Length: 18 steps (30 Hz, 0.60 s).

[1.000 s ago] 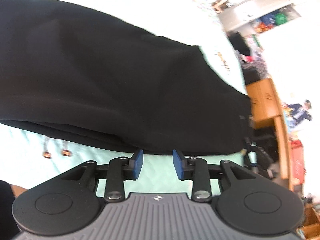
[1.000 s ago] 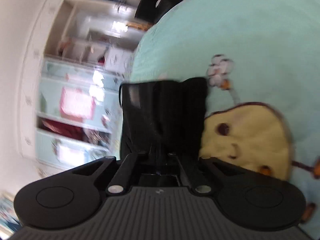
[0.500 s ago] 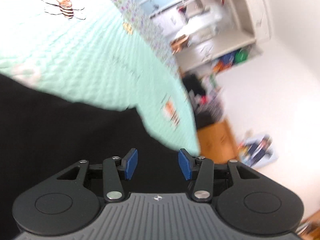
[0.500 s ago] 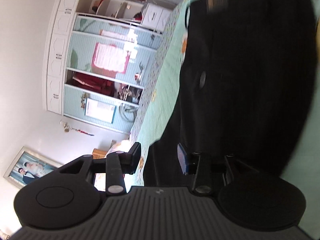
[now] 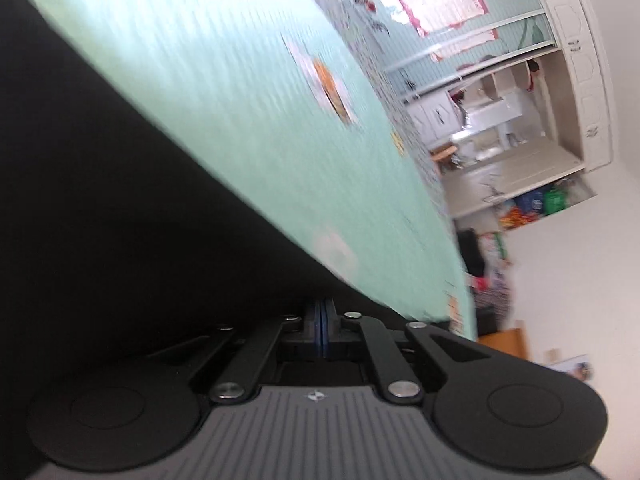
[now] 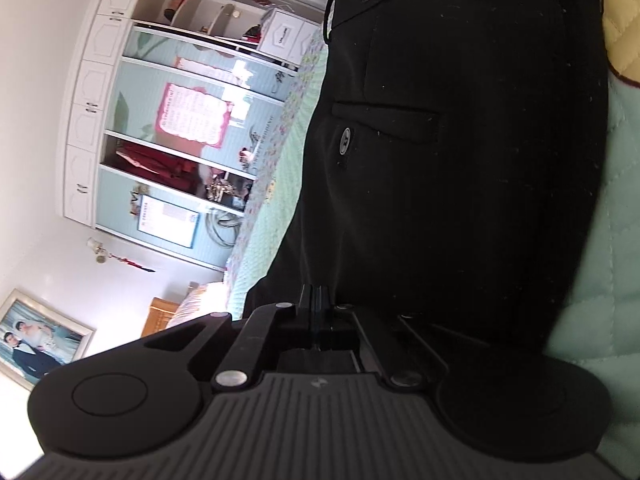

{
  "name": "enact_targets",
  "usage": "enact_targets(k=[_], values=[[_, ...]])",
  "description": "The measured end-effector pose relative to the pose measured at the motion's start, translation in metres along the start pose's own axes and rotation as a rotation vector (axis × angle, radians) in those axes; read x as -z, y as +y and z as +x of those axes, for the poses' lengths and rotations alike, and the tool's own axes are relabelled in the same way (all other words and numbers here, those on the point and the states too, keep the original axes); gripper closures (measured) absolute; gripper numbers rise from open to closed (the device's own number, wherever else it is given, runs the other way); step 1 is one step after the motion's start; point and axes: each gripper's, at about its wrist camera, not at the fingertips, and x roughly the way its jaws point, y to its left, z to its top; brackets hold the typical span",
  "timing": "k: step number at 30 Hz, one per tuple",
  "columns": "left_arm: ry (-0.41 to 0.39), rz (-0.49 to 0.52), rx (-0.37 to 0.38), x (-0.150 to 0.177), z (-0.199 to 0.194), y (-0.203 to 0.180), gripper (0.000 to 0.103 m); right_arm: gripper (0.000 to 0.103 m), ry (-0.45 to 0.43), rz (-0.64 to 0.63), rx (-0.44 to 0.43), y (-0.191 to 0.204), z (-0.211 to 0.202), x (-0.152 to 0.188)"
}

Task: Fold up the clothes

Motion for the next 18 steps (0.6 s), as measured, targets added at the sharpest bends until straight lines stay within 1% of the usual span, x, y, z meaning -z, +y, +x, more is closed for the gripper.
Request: enact_targets(k=[5,7,8,9,10,11,12,13,14,15,16,17,18], values=[[-0.099,0.046,-0.120,-0.042,-0.071,0.040,0.100,0.103,0.006,-0.012,0.035,0.007,0.005,0.003],[-0.166,0.082,-0.219,-0.057,-0.102,0.048,0.100,0.103,0.014,-0.029,0.062,0.013,0.007,0.002],[-0.194,0.084,-0.230,-0.059,-0.115,0.047,0.094,0.103,0.018,-0.038,0.077,0.016,0.008,0.001],[-0.221,0.086,-0.242,-0.061,-0.128,0.045,0.085,0.103,0.020,-0.046,0.091,0.020,0.008,0.002],[-0.249,0.089,-0.253,-0.063,-0.142,0.044,0.078,0.101,0.019,-0.057,0.099,0.026,0.008,0.002],[-0.268,0.078,-0.214,-0.060,-0.151,0.038,0.070,0.092,0.017,-0.074,0.104,0.034,0.007,0.004],[-0.266,0.082,-0.169,-0.055,-0.155,0.030,0.069,0.084,0.013,-0.108,0.099,0.045,0.008,0.007],[-0.254,0.102,-0.129,-0.050,-0.157,0.022,0.068,0.074,0.012,-0.145,0.092,0.057,0.008,0.011],[-0.238,0.125,-0.094,-0.043,-0.155,0.011,0.064,0.069,0.026,-0.194,0.076,0.073,0.010,0.019],[-0.210,0.141,-0.057,-0.034,-0.147,0.003,0.059,0.067,0.052,-0.241,0.053,0.089,0.014,0.028],[-0.181,0.156,-0.020,-0.025,-0.140,-0.004,0.056,0.066,0.089,-0.272,0.028,0.103,0.021,0.039],[-0.125,0.177,0.004,-0.021,-0.133,-0.003,0.055,0.060,0.145,-0.287,-0.003,0.115,0.030,0.054],[-0.068,0.204,0.014,-0.012,-0.122,-0.004,0.055,0.056,0.205,-0.293,-0.035,0.126,0.040,0.069]])
